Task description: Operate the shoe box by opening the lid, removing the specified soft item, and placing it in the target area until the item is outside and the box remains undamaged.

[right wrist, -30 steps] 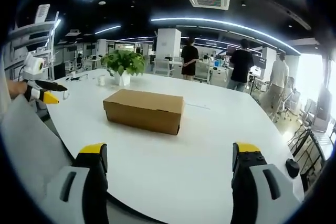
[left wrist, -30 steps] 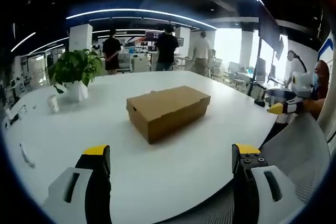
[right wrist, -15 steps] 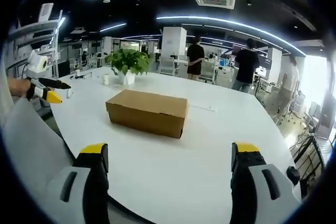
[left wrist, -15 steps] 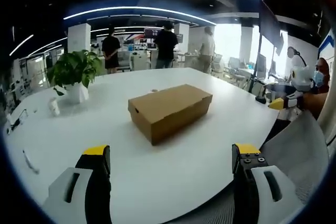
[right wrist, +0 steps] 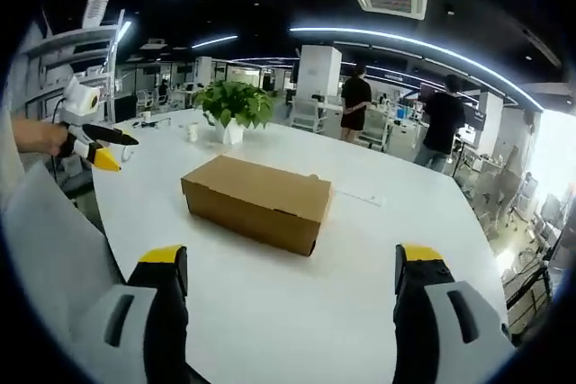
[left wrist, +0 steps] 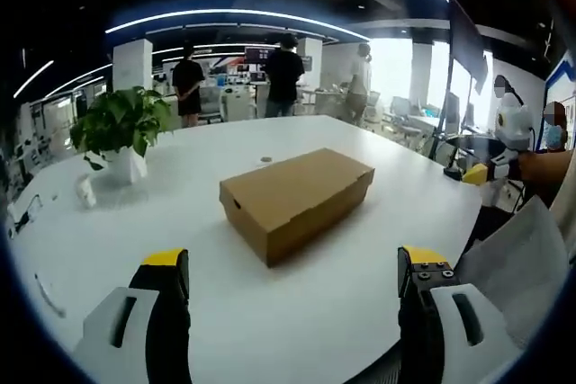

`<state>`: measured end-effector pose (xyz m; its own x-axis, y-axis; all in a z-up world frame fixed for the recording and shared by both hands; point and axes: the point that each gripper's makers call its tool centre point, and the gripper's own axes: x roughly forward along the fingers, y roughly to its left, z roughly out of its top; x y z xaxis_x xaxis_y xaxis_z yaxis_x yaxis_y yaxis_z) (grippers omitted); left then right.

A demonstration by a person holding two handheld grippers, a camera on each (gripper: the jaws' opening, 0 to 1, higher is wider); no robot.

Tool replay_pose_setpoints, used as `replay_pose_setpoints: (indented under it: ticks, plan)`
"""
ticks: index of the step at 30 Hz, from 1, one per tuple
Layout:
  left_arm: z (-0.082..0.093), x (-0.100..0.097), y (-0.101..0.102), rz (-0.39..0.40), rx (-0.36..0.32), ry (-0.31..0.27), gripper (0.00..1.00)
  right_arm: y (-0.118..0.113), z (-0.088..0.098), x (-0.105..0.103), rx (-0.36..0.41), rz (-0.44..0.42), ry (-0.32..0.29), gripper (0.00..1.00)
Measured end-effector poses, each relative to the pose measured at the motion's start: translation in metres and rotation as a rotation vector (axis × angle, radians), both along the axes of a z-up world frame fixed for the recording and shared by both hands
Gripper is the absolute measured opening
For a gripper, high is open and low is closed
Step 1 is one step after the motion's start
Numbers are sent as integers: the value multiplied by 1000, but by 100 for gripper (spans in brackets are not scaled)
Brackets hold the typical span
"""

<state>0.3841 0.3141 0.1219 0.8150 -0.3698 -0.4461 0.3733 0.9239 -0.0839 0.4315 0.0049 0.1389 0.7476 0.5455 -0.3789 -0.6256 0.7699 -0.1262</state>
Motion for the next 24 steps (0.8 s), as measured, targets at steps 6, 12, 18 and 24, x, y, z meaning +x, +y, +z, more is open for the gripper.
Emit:
replay_pose_setpoints:
  ticks: [6, 12, 18, 24]
  plan:
    - [-7, 24, -6, -13, 8, -3, 100, 3, -12, 24, -23, 37, 15, 89]
    - [-22, 41, -10, -18, 0, 20, 100, 7, -22, 44, -49, 70, 24, 87]
    - [-30, 56, -9, -7, 1, 23, 100, 15, -28, 62, -63, 111, 33, 85]
    - [-38, 75, -9, -1, 12, 25, 99, 23, -38, 81, -69, 150, 47, 82]
